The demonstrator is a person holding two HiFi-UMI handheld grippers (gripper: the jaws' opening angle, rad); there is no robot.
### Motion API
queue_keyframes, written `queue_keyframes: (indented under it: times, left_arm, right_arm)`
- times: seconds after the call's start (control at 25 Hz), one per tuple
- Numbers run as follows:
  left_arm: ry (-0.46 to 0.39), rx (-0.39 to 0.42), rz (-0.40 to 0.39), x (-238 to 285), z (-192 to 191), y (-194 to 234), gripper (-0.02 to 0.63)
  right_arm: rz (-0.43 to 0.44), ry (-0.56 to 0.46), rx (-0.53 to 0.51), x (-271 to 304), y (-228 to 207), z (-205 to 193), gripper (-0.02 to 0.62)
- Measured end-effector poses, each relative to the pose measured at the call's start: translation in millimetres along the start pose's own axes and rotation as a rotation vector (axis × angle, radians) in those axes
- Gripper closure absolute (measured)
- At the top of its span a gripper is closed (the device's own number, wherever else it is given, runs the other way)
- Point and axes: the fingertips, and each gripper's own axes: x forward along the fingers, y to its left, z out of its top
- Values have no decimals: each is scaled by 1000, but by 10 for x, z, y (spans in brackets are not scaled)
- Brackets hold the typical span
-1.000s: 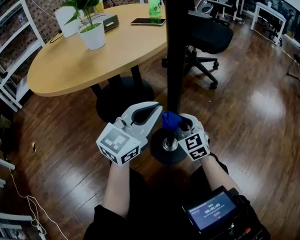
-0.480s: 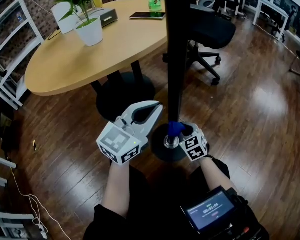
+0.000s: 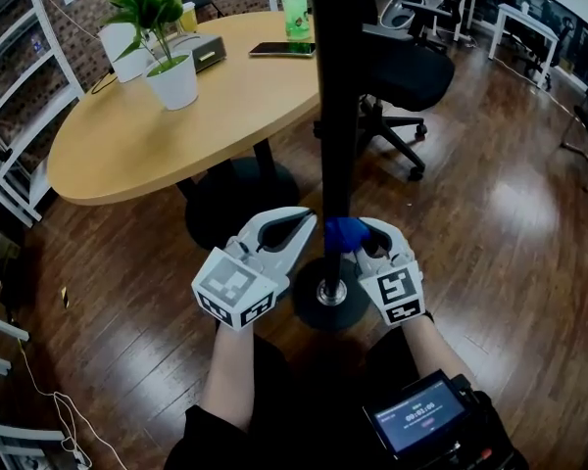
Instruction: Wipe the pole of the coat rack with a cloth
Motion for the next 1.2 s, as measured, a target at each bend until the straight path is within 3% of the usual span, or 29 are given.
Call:
queue_keyframes:
  times: [0.28,0.4,0.72,0.96,1.2]
  left_arm:
    - [-26,24,-8,5,196,-31,606]
    - [-46,52,-7,-40,364,-88,606]
    - [-88,102,1,-194,757,-143,606]
    - [-97,101,5,-228,740,-156,606]
    - [-95,99,6,-234,732,-134,606]
  right_arm:
    - [-69,-391,-66,-297,-535,1801,546]
    - [-74,-455,-103,-350,-642,2217,546]
    - [-56,-579,-77,-483,-925,3109,555]
    - [-47,-628,-61,-514,-1015,3318,555]
    - [-89,-520,-138,-364,-842,2791,555]
